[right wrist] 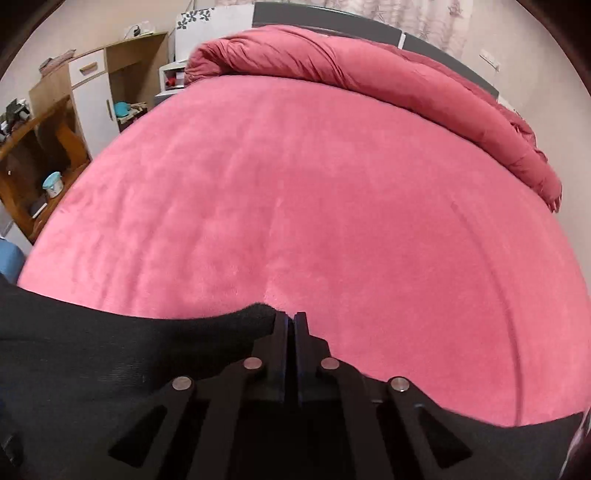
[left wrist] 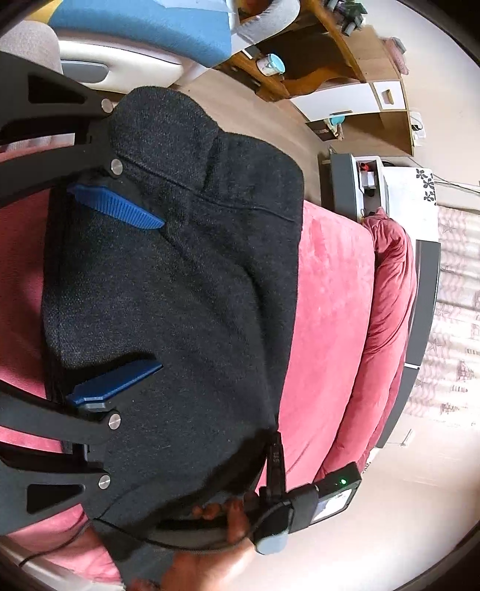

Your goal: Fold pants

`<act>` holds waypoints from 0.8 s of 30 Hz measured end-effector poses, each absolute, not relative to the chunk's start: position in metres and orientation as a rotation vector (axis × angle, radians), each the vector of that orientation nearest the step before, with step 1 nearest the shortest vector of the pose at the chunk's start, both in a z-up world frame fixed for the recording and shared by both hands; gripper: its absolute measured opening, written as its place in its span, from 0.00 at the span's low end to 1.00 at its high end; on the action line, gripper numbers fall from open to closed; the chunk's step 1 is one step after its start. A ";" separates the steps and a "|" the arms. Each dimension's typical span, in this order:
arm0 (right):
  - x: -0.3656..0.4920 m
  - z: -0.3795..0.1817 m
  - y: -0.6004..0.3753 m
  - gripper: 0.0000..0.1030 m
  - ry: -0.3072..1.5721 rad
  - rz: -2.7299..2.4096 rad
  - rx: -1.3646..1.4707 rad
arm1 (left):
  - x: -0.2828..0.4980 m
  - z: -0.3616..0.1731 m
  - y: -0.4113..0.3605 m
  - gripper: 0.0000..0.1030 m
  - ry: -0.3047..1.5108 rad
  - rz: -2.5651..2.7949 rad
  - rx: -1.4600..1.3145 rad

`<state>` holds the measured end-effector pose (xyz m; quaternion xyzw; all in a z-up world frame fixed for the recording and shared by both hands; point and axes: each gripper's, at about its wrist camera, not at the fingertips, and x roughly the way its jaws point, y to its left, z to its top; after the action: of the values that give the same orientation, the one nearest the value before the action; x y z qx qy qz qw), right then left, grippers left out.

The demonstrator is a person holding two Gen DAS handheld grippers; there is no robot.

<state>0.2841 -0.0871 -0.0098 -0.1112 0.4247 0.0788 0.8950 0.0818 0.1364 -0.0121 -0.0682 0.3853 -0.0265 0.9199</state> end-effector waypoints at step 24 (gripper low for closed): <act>0.198 -0.016 -0.087 0.29 0.756 0.257 -0.094 | 0.209 -0.029 0.209 0.97 0.955 0.257 -0.144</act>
<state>0.1977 -0.0872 -0.0158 -0.0456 0.3680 0.1253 0.9202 0.2089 0.2093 -0.0293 -0.0690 0.4579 0.1234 0.8777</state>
